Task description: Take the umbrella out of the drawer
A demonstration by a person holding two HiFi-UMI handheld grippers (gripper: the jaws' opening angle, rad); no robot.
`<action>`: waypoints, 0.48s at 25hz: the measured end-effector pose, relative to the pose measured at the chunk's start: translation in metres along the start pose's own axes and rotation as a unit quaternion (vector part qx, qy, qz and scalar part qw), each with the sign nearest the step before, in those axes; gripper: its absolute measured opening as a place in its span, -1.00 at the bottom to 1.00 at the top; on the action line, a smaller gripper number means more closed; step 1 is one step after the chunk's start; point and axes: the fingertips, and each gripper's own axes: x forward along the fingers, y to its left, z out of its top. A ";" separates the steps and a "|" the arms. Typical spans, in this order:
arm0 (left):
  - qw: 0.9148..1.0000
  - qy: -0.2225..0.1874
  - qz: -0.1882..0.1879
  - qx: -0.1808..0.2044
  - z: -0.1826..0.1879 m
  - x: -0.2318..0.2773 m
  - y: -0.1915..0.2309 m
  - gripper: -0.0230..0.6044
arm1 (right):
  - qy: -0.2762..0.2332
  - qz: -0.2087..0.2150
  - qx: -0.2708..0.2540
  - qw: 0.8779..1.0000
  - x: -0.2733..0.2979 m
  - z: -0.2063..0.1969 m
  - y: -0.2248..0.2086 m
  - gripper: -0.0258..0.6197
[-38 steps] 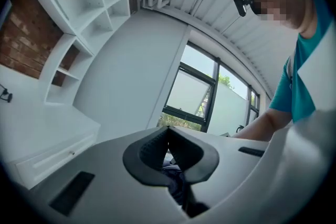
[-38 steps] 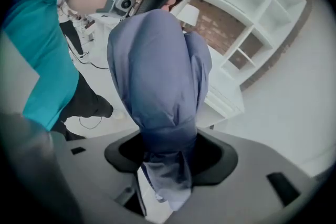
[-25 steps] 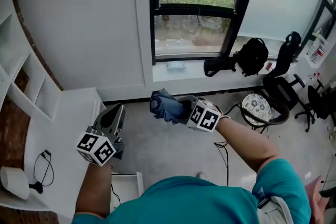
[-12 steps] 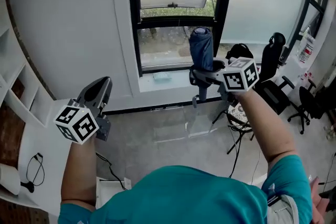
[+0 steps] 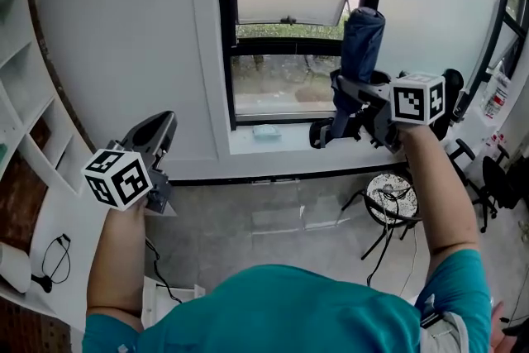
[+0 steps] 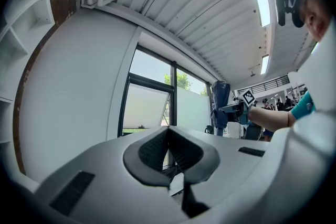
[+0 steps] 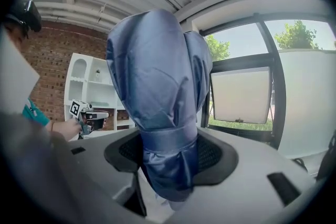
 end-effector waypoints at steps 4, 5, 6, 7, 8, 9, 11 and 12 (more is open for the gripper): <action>1.000 -0.001 -0.002 0.009 0.008 0.006 -0.002 -0.89 | -0.004 -0.003 -0.001 1.000 -0.001 0.004 -0.003 -0.12; 1.000 -0.002 -0.003 0.010 0.010 0.008 -0.004 -0.89 | -0.005 -0.003 0.000 1.000 -0.003 0.005 -0.004 -0.13; 1.000 -0.002 -0.005 0.011 0.013 0.010 -0.006 -0.89 | -0.007 -0.003 0.002 1.000 -0.005 0.007 -0.005 -0.12; 1.000 -0.002 -0.007 0.012 0.014 0.011 -0.008 -0.89 | -0.009 -0.003 0.003 1.000 -0.007 0.009 -0.006 -0.13; 1.000 -0.002 -0.009 0.012 0.015 0.012 -0.009 -0.89 | -0.011 -0.003 0.004 1.000 -0.008 0.011 -0.005 -0.13; 1.000 -0.002 -0.010 0.013 0.015 0.013 -0.010 -0.89 | -0.012 -0.003 0.004 1.000 -0.008 0.012 -0.004 -0.12; 1.000 -0.002 -0.012 0.016 0.016 0.012 -0.009 -0.89 | -0.014 -0.005 0.003 1.000 -0.009 0.013 -0.002 -0.12; 1.000 -0.002 -0.013 0.017 0.016 0.012 -0.009 -0.89 | -0.015 -0.006 0.002 1.000 -0.009 0.013 -0.002 -0.12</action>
